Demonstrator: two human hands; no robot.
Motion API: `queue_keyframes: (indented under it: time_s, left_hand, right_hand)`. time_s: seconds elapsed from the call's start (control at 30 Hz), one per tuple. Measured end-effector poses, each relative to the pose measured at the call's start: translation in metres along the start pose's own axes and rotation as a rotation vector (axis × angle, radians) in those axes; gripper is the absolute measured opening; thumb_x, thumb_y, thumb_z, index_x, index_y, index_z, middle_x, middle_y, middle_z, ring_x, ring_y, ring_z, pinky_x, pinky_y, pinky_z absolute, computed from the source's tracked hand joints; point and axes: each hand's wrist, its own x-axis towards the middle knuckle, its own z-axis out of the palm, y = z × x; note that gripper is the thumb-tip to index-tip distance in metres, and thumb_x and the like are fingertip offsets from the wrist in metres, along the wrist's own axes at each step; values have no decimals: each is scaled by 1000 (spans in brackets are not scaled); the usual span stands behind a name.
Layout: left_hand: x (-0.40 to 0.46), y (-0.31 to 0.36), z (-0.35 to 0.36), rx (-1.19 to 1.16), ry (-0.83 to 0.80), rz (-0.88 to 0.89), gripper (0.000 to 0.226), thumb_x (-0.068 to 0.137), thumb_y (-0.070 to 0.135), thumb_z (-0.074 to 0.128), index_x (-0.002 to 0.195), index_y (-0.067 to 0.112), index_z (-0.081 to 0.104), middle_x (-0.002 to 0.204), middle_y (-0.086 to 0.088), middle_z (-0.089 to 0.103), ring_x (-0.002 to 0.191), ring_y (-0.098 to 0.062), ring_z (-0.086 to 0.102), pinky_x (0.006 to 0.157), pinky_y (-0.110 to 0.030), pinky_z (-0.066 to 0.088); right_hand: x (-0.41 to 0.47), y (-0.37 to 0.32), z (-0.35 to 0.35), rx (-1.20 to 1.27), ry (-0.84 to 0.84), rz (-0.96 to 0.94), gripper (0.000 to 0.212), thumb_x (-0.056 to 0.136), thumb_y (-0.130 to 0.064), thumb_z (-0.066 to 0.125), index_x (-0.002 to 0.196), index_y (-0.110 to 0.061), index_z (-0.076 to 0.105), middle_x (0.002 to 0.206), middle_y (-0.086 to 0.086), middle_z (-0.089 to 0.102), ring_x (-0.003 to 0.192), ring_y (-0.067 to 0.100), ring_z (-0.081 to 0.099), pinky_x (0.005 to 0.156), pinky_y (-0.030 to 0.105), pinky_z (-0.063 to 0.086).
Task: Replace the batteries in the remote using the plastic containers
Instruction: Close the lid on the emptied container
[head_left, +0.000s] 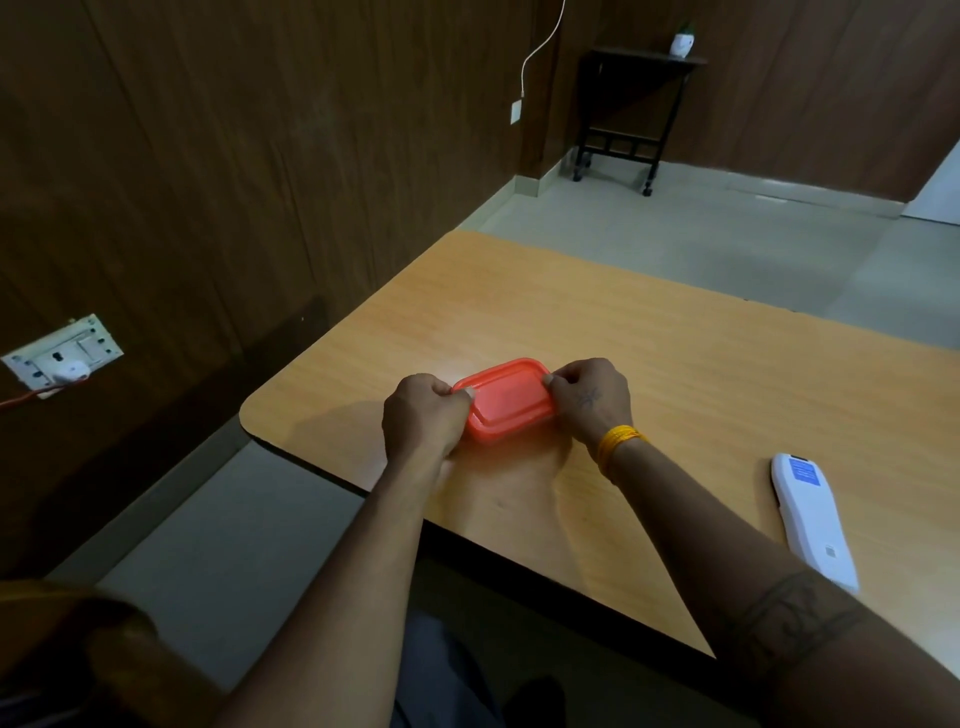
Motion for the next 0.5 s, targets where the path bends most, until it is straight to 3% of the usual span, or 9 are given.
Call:
queue_keyframes:
  time_s: [0.1, 0.17, 0.27, 0.37, 0.43, 0.5]
  left_hand:
    - [-7, 2, -1, 63, 29, 124, 50, 90, 63, 60, 74, 16, 68, 72, -5, 73, 69, -30, 74, 70, -47, 66]
    - [-10, 5, 1, 140, -31, 197, 61, 92, 72, 51, 78, 16, 69, 76, -5, 71, 71, -28, 71, 67, -38, 61]
    - [-15, 12, 7, 191, -188, 193, 71, 100, 71, 42, 88, 7, 72, 86, -11, 71, 79, -30, 67, 66, -35, 48]
    - [-19, 15, 13, 118, -205, 166, 71, 105, 63, 39, 93, 1, 72, 96, -19, 73, 90, -38, 67, 72, -40, 47]
    - [-21, 16, 16, 109, -177, 166, 70, 107, 62, 35, 100, 3, 73, 102, -19, 73, 92, -36, 67, 72, -37, 46]
    - [-22, 18, 17, 106, -135, 181, 71, 107, 61, 32, 110, 3, 74, 109, -19, 73, 98, -36, 68, 76, -37, 48]
  right_hand:
    - [-8, 3, -1, 65, -9, -42, 21, 99, -26, 66, 103, -13, 83, 97, 6, 78, 94, 27, 71, 87, 49, 62]
    - [-14, 2, -6, 111, -41, -98, 22, 101, -26, 66, 106, -13, 82, 93, 1, 76, 90, 25, 70, 83, 46, 63]
    - [-22, -2, -13, 184, -74, -142, 23, 103, -25, 64, 110, -11, 81, 94, -3, 73, 92, 23, 68, 82, 41, 62]
    - [-30, -3, -8, 235, 64, -73, 26, 97, -38, 67, 107, -18, 80, 90, -5, 72, 89, 23, 71, 80, 46, 64]
    - [-41, -9, 3, 320, 93, 83, 50, 88, -65, 58, 108, -22, 74, 98, 3, 74, 91, 29, 73, 81, 52, 64]
    - [-49, -11, 16, 379, 46, 183, 82, 77, -86, 37, 101, -16, 72, 100, 10, 75, 93, 35, 73, 84, 55, 62]
